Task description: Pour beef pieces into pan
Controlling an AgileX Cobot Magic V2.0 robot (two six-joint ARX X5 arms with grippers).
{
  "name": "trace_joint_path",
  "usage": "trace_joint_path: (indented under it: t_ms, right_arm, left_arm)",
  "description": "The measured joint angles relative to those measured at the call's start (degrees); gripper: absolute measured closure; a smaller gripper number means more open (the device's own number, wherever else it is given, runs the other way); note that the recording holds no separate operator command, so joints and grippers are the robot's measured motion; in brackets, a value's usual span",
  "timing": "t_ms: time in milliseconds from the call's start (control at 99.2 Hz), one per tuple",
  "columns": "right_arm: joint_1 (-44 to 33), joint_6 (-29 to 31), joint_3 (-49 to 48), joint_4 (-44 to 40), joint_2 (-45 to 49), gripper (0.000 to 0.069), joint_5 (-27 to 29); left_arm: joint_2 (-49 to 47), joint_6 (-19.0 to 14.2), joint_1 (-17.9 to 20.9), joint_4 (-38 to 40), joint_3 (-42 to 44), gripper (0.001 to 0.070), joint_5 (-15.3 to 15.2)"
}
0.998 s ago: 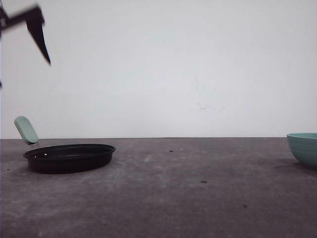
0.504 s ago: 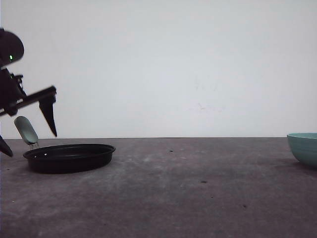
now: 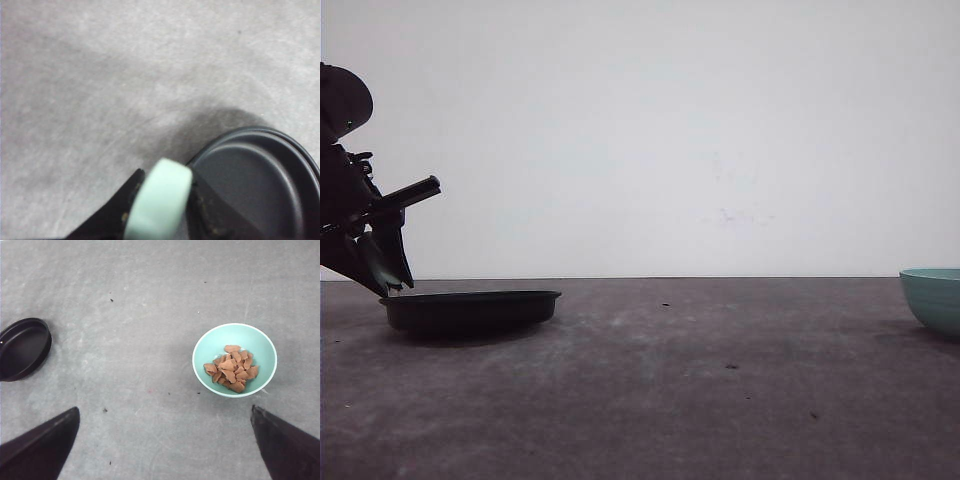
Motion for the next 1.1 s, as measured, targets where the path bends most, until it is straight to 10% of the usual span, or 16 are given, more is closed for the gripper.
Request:
trace_joint_path:
  t_ms: [555,1099]
  right_arm:
    - [-5.0,-1.4,0.0,6.3,2.8,0.0008,10.6]
    - [-13.0,-1.0,0.1,9.6,35.0,0.0151,7.7]
  left_arm:
    - [-12.9,-2.4,0.1,-0.6,-0.2,0.0645,1.7]
    - [-25.8,-3.2,-6.6,-13.4,-0.2,0.0645,6.1]
